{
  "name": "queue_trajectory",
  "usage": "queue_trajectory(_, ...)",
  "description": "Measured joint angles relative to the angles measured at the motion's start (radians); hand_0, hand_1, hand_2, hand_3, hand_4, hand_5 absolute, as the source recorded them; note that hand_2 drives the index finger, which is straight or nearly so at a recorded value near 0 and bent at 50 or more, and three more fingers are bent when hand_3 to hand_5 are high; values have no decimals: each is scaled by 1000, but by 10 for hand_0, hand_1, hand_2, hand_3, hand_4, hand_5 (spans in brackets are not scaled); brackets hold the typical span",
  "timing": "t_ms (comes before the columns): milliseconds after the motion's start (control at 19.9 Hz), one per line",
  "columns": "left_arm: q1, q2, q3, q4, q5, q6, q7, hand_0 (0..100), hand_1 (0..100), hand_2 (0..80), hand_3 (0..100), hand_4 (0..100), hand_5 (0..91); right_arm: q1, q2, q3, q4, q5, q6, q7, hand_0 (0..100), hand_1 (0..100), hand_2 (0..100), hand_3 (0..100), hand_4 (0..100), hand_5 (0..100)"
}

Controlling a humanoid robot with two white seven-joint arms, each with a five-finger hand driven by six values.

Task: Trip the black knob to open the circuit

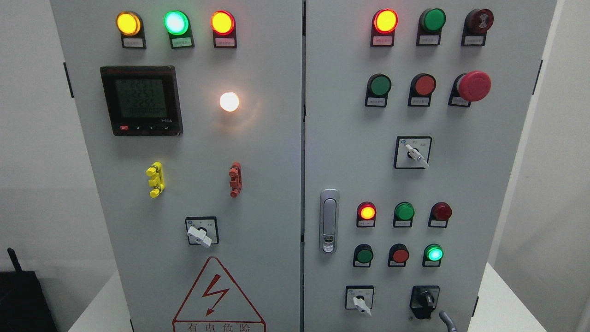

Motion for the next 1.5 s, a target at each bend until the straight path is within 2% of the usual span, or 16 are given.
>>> queue_trajectory(451, 0, 0, 0, 0, 0, 0, 0, 120, 389, 0, 0, 0, 0, 80, 5, 16, -99, 0, -2, -47, 0, 90, 45, 1000, 1000, 1000)
queue_trajectory(702, 0, 0, 0, 0, 0, 0, 0, 120, 389, 0, 0, 0, 0, 160, 19, 50, -166, 0, -2, -54, 0, 82, 22, 1000, 1000, 993)
queue_trajectory(852, 0, 0, 0, 0, 0, 0, 0, 120, 389, 0, 0, 0, 0, 198, 35, 61, -177, 0, -2, -54, 0, 77, 0, 1000, 949, 921)
queue_trajectory(1003, 0, 0, 0, 0, 0, 0, 0, 120, 389, 0, 0, 0, 0, 209, 43, 61, -178, 0, -3, -54, 0, 77, 0, 998, 826, 789)
queue_trajectory(1103, 0, 0, 0, 0, 0, 0, 0, 120, 389, 0, 0, 0, 0, 209, 45, 61, -180, 0, -8, -54, 0, 77, 0, 893, 712, 669)
queue_trajectory(1153, 0, 0, 0, 0, 0, 0, 0, 120, 389, 0, 0, 0, 0, 210, 45, 61, -180, 0, -9, -54, 0, 77, 0, 883, 701, 647)
queue_trajectory(1203, 0, 0, 0, 0, 0, 0, 0, 120, 389, 0, 0, 0, 0, 210, 45, 61, -180, 0, -11, -54, 0, 78, 0, 811, 622, 557)
queue_trajectory(1253, 0, 0, 0, 0, 0, 0, 0, 120, 389, 0, 0, 0, 0, 210, 45, 61, -180, 0, -12, -54, 0, 78, 18, 766, 581, 504)
queue_trajectory(1504, 0, 0, 0, 0, 0, 0, 0, 120, 389, 0, 0, 0, 0, 210, 46, 61, -180, 0, -27, -55, 0, 78, 40, 419, 289, 235)
